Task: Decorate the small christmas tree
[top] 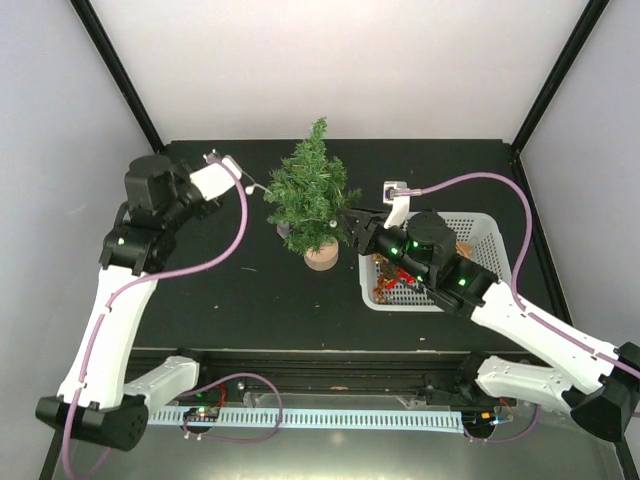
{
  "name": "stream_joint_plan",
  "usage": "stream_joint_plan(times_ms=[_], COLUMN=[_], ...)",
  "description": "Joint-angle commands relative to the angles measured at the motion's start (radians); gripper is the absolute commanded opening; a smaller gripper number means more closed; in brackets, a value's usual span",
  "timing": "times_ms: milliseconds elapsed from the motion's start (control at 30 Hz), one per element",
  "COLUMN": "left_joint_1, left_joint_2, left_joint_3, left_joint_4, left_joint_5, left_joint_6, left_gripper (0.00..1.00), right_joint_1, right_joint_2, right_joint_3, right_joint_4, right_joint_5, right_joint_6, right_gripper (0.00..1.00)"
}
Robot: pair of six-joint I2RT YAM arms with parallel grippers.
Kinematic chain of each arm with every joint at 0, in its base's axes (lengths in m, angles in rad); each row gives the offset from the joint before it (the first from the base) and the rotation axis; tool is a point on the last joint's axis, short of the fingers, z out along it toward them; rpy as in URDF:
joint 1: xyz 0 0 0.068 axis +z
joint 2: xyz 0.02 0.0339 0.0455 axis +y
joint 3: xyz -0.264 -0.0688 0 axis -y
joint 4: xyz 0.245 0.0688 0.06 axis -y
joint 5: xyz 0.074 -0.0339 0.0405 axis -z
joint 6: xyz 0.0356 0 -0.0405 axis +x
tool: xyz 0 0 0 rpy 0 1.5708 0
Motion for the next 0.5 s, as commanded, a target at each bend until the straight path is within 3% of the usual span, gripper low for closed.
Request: stream_joint_plan(times_ms=[0,233,467], left_joint_1=[0.010,0.001,-0.047], left_joint_2=[0.103,0.329,0.477], left_joint_3=[0.154,0.369,0.469], left_joint_4=[0.101,0.110,0.161], left_joint_5=[0.029,0.051,0.033], left_joint_6=[-0.012,-0.021,-0.038], left_gripper=[0.02,0.02,0.04], right_joint_1=[-0.004,-0.005,-0.008], right_joint_2=[-0.053,-0.109,-0.087], right_joint_3=[-0.003,0.021,0.070], right_joint_4=[0.013,-0.036,-0.053], right_joint_5=[0.044,0.142,0.237], right_joint_6=[-0.027,-0.078,-0.121], right_gripper=[0.45,0.51,0.58])
